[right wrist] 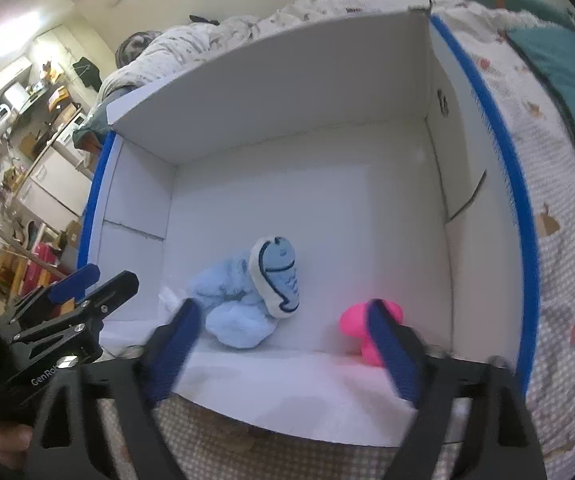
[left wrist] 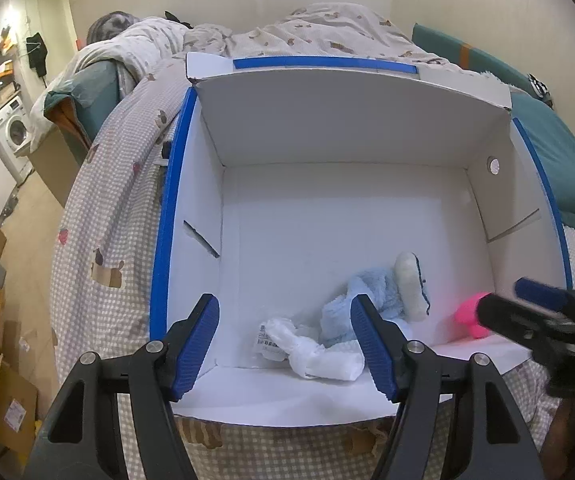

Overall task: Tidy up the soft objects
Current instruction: 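Open both grippers to release the sock and duck into the box, then move both open grippers out of the box toward the items in front of it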

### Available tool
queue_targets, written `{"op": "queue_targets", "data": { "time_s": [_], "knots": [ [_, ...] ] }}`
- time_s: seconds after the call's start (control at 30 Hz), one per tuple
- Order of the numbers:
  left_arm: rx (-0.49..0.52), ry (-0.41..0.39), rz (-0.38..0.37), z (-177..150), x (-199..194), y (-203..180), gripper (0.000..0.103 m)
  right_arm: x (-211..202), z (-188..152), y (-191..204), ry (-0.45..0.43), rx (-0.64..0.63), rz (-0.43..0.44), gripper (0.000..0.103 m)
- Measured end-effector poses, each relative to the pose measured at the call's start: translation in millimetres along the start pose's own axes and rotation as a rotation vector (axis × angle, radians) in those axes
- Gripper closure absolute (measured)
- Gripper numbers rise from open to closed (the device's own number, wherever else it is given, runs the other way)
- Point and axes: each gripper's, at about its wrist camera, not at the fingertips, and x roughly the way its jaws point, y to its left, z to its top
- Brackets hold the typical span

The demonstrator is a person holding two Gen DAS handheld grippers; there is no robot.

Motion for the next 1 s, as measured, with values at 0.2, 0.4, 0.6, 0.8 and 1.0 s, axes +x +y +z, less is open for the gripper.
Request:
{"op": "queue_targets", "data": {
  "time_s": [0.2, 0.4, 0.6, 0.8, 1.0],
  "knots": [
    [-0.011, -0.01, 0.003, 0.4, -2.9, 2.6, 0.037, -10.7, 2.1, -4.2, -0.077, 0.026, 0.028, 0.0],
    [-0.02, -0.021, -0.002, -1.3, -9.2, 5.9, 0.037, -10.3, -2.5, 3.8, -0.103, -0.057, -0.003, 0.0],
    [-0.032, -0.031, 0.011, -3.9, -18.1, 11.9, 0.037, -18.0, -5.4, 3.7, -0.106, -0.053, -0.015, 0.0],
    [-0.043, -0.046, 0.014, -11.2, -32.4, 17.2, 0.037, -35.2, -14.2, 6.4, -0.126, -0.059, -0.016, 0.0],
    [-0.068, -0.043, 0.003, -27.1, -47.2, 21.1, 0.037, -46.3, -28.7, 14.6, -0.129, -0.079, -0.024, 0.0]
  ]
}}
